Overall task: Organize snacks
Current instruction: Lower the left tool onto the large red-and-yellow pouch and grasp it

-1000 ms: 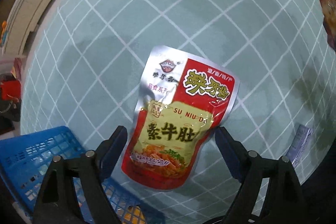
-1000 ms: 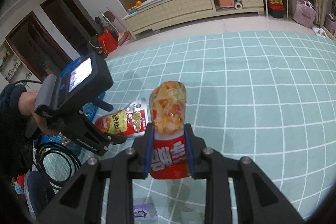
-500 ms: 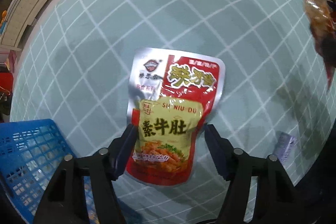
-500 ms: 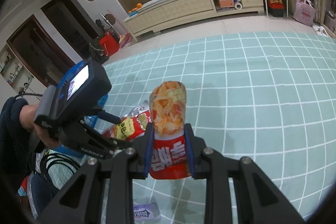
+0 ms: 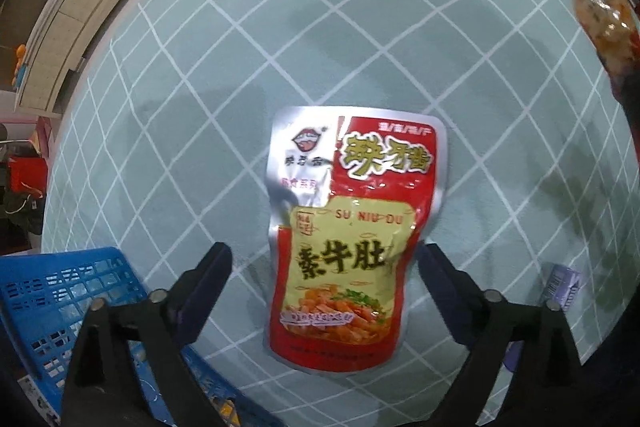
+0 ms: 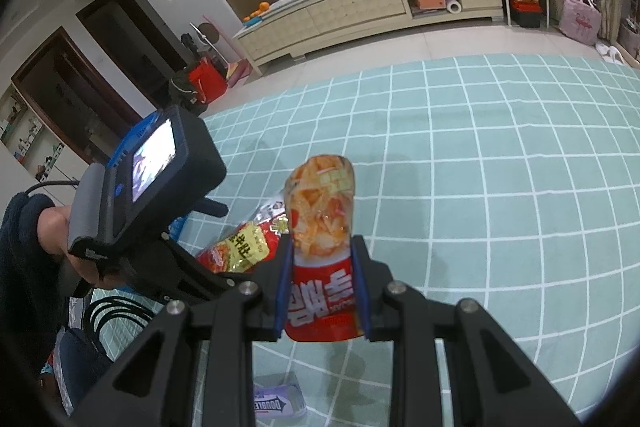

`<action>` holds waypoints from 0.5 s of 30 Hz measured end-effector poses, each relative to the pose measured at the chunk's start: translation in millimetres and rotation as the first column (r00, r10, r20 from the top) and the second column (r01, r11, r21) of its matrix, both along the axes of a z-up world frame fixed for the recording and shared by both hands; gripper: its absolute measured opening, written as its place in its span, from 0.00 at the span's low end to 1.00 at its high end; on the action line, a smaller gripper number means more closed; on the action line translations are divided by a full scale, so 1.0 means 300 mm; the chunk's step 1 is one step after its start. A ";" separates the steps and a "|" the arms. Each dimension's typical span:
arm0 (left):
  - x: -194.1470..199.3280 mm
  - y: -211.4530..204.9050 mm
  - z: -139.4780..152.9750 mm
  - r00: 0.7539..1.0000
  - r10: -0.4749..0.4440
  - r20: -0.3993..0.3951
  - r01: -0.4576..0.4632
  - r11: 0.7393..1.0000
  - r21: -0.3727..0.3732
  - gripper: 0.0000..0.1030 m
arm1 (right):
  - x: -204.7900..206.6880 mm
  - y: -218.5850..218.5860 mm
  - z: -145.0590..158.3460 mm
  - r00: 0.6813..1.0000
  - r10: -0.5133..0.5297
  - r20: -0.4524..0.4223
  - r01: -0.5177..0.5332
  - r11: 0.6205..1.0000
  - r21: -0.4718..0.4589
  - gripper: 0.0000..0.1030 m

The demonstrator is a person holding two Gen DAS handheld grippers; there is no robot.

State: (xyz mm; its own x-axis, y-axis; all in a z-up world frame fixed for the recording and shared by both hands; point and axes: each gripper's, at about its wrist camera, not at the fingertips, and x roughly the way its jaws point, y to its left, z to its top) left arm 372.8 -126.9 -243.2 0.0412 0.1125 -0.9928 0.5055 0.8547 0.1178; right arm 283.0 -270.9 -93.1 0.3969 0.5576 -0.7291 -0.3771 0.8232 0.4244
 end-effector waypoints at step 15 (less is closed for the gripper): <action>-0.006 0.083 0.017 0.997 0.073 -0.015 -0.074 0.988 -0.138 0.48 | 0.002 0.031 -0.040 1.000 0.013 -0.022 -0.013 1.000 -0.011 0.31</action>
State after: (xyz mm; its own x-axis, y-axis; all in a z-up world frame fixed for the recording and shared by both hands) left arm 371.1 -101.9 -238.1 0.0277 -0.0238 -0.9993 0.4412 0.8974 -0.0092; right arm 283.6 -261.6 -105.1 0.3734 0.5541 -0.7440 -0.3782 0.8232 0.4233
